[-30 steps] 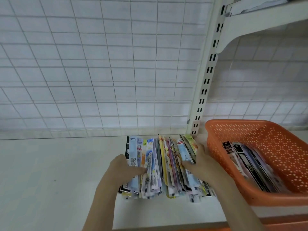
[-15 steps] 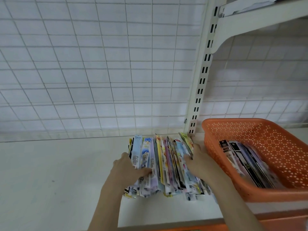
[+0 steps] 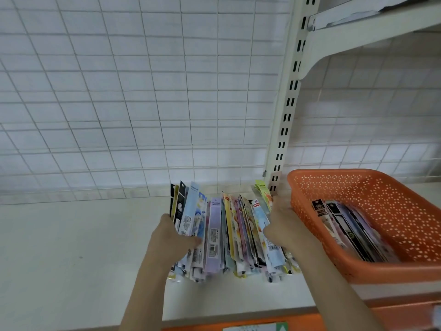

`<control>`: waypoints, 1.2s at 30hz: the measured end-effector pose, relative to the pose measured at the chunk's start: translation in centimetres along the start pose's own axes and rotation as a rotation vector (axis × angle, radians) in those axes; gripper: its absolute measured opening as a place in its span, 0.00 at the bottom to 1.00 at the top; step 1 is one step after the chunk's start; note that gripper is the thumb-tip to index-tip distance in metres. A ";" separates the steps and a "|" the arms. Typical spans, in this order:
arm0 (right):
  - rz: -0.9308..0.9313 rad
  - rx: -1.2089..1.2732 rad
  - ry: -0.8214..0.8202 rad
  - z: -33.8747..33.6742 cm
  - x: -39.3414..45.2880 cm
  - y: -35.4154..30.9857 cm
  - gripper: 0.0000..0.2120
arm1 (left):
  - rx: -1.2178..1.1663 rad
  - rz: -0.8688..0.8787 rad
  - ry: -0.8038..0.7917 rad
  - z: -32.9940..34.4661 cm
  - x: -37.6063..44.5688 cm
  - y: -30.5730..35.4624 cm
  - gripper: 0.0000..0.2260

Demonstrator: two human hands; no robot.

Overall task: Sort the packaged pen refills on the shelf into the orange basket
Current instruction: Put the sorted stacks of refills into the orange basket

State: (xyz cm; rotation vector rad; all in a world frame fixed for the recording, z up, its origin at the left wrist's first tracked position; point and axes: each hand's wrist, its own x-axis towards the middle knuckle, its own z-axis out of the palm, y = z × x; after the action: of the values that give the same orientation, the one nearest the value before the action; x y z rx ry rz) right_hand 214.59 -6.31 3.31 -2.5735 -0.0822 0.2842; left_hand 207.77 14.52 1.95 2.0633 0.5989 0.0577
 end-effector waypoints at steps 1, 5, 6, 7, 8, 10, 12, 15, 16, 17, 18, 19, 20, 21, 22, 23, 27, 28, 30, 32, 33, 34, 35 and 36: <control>0.004 -0.006 0.001 -0.1 -0.1 -0.1 0.30 | -0.006 0.008 0.017 -0.3 0.1 0.0 0.23; -0.011 -0.027 0.039 -0.5 0.1 -0.3 0.38 | -0.006 0.040 0.083 -1.3 0.1 0.1 0.16; -0.007 -0.035 0.034 -0.7 0.2 -0.5 0.37 | -0.008 0.042 0.099 -1.5 0.0 0.1 0.15; -0.004 -0.050 0.023 -0.9 0.3 -0.6 0.36 | -0.005 0.045 0.109 -1.7 0.0 0.3 0.14; -0.001 -0.068 0.013 -1.1 0.3 -0.8 0.34 | -0.003 0.051 0.116 -1.9 -0.1 0.3 0.13; -0.007 -0.105 0.009 -1.5 0.2 -1.3 0.28 | -0.012 0.058 0.129 -2.2 -0.3 0.5 0.12; -0.037 -0.124 0.016 -2.1 -0.3 -1.9 0.26 | -0.025 0.059 0.144 -2.5 -0.5 0.7 0.11; -0.121 -0.094 0.043 -3.4 -1.3 -2.7 0.26 | -0.049 0.067 0.178 -2.9 -1.0 1.1 0.10; -0.147 -0.082 0.049 -3.9 -1.6 -2.9 0.26 | -0.057 0.075 0.189 -3.1 -1.2 1.3 0.09; -0.172 -0.072 0.053 -4.5 -1.9 -3.1 0.27 | -0.066 0.088 0.198 -3.2 -1.4 1.7 0.09; -0.195 -0.057 0.056 -5.2 -2.1 -3.3 0.26 | -0.076 0.098 0.205 -3.3 -1.6 2.1 0.08; -0.216 -0.039 0.059 -5.9 -2.2 -3.4 0.24 | -0.087 0.106 0.209 -3.4 -1.8 2.6 0.08; -0.230 -0.014 0.061 -6.7 -2.3 -3.4 0.23 | -0.098 0.113 0.213 -3.4 -2.0 3.1 0.07; -0.243 0.017 0.065 -7.5 -2.4 -3.4 0.23 | -0.107 0.125 0.216 -3.2 -2.2 3.7 0.07; -0.256 0.054 0.072 -8.4 -2.5 -3.2 0.23 | -0.120 0.140 0.221 -2.9 -2.4 4.4 0.07; -0.271 0.091 0.082 -9.3 -2.5 -2.9 0.23 | -0.137 0.162 0.222 -2.6 -2.6 5.1 0.07; -0.308 0.187 0.182 -13.4 -2.3 0.0 0.24 | -0.181 0.255 0.231 0.2 -3.5 8.3 0.07; -0.297 0.192 0.200 -14.4 -2.0 1.2 0.24 | -0.188 0.279 0.226 1.0 -3.8 9.1 0.07; -0.235 0.201 0.214 -16.1 -1.5 4.2 0.24 | -0.199 0.325 0.204 2.9 -4.5 10.6 0.06; -0.132 0.208 0.204 -17.2 -0.9 7.7 0.24 | -0.210 0.353 0.185 4.9 -5.3 11.8 0.06; -0.084 0.197 0.198 -17.5 -0.6 9.4 0.24 | -0.210 0.360 0.171 5.9 -5.7 12.4 0.07; -0.045 0.177 0.185 -17.6 -0.5 11.1 0.24 | -0.210 0.368 0.157 6.9 -6.1 12.9 0.07; -0.019 0.161 0.169 -17.4 -0.3 12.6 0.24 | -0.208 0.373 0.139 7.9 -6.4 13.3 0.07; -0.001 0.151 0.152 -17.2 -0.2 13.9 0.24 | -0.205 0.373 0.119 8.7 -6.7 13.8 0.07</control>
State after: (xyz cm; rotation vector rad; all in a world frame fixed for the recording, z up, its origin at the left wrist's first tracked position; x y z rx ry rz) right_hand 218.19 -27.00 10.30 -2.4356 -0.0058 0.0898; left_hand 209.63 -1.20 9.70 1.9542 0.2591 0.4434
